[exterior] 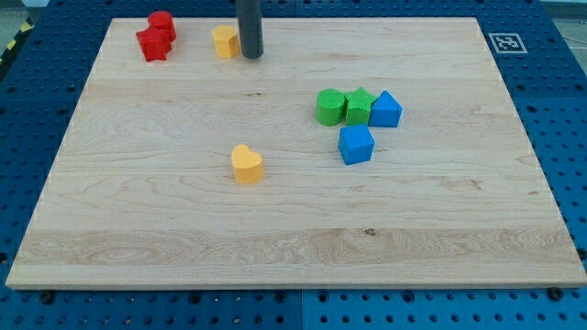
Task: Move the yellow hexagon to the right of the red blocks
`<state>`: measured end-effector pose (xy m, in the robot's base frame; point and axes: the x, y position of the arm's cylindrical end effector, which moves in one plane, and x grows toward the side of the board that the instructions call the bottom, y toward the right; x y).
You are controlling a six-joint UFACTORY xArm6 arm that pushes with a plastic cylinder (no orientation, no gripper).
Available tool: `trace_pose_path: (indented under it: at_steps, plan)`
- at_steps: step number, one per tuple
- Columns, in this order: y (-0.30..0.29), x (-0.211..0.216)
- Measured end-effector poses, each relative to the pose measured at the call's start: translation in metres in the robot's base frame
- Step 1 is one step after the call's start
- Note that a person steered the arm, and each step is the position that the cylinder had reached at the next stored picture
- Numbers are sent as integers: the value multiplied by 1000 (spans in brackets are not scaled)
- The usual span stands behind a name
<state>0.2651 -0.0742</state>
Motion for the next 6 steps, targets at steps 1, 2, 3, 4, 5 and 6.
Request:
trace_pose_path:
  at_steps: [1, 2, 3, 4, 5, 6]
  plan:
    - [-5, -15]
    - [-30, -21]
    - [-59, -29]
    - [-57, -39]
    - [-47, -39]
    - [-72, -59]
